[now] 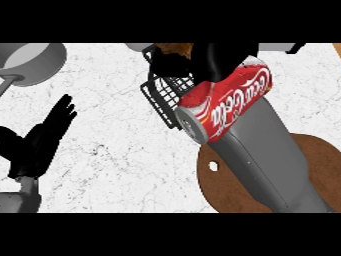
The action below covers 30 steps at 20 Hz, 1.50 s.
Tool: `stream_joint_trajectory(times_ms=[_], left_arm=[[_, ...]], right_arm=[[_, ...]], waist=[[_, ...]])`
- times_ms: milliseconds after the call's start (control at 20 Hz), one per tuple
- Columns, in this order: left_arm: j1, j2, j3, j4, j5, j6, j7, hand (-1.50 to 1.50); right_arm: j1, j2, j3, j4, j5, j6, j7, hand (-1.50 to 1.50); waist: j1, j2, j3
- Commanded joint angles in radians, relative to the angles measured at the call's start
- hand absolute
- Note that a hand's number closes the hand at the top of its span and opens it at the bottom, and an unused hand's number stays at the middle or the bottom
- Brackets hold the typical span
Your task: Pick the croissant from the cutting board and place it in the tiered basket
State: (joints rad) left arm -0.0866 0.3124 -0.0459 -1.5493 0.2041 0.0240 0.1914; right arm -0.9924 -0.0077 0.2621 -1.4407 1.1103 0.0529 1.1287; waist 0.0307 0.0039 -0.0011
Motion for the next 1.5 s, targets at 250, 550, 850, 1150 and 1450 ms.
stream_joint_trajectory(times_ms=[250,550,850,1150,1450], left_arm=[[0.038,-0.014,0.01,-0.011,-0.004,-0.022,-0.025,0.0],[-0.015,-0.006,0.045,0.032,0.004,-0.034,-0.011,0.0],[0.012,-0.005,0.023,0.001,-0.003,-0.057,-0.01,0.0],[0.011,-0.05,0.017,0.034,-0.026,-0.037,-0.03,0.0],[-0.011,-0.03,0.05,0.027,-0.024,-0.041,-0.014,0.0]], right_arm=[[-0.094,0.007,-0.014,0.309,-0.014,-0.209,0.057,1.5],[-0.112,0.007,0.039,0.415,0.01,-0.331,0.061,1.5],[-0.143,0.008,-0.051,0.486,0.091,-0.532,0.006,1.5],[-0.15,0.008,-0.067,0.616,0.076,-0.586,-0.075,-1.5],[-0.2,0.008,-0.116,0.609,0.014,-0.694,-0.08,-1.5]], waist=[[0.0,0.001,0.0],[-0.004,0.002,0.0],[0.01,0.007,0.0],[-0.005,0.004,0.0],[-0.007,0.002,0.001]])
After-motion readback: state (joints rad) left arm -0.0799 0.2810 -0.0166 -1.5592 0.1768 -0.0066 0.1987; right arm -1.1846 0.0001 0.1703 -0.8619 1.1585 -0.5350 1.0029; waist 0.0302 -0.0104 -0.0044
